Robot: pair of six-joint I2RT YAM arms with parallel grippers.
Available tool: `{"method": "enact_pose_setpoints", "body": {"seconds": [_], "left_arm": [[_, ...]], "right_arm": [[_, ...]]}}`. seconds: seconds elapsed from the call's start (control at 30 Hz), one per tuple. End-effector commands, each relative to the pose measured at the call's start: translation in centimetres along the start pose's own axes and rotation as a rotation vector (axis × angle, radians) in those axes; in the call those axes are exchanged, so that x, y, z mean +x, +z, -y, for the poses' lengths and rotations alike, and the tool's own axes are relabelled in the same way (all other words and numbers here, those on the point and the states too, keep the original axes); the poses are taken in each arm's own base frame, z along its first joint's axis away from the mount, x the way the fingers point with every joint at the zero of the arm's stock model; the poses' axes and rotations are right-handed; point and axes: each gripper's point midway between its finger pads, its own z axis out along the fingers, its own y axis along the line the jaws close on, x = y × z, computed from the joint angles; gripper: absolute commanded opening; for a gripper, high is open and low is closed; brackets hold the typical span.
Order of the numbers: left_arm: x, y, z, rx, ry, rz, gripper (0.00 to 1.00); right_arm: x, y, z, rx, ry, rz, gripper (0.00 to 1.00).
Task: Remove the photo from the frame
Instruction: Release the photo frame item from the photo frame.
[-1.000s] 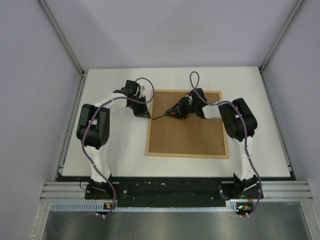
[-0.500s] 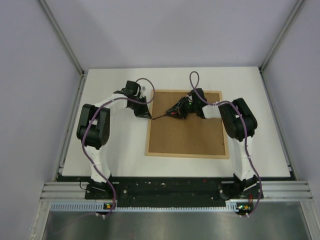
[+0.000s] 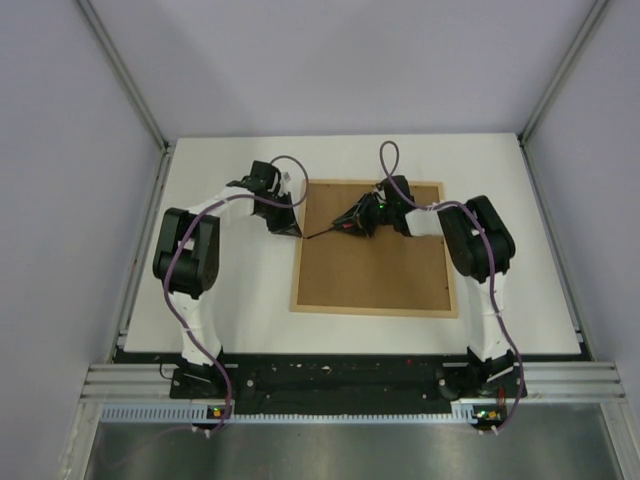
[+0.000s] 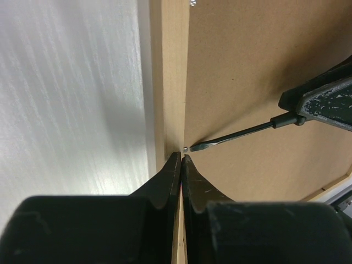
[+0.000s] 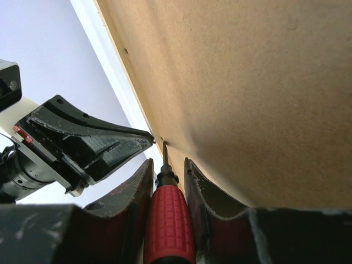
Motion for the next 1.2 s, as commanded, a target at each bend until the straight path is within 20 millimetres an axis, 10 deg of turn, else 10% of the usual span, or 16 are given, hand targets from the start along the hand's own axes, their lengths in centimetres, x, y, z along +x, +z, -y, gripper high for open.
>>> {"method": "enact_pose_setpoints", "body": {"seconds": [0.0,1.17], "left_arm": [[-2.2,-2.4,0.5,-0.021,0.039,0.082,0.11],[0.4,1.0,-0.1,-0.024,0.031,-0.011,0.09]], "right_arm": [[-1.4,-0.4,-1.0,-0.004,-0.050,0.048,0.00],[0.2,2.1,-1.2,-0.010,-0.069,-0.004,0.00]]}}
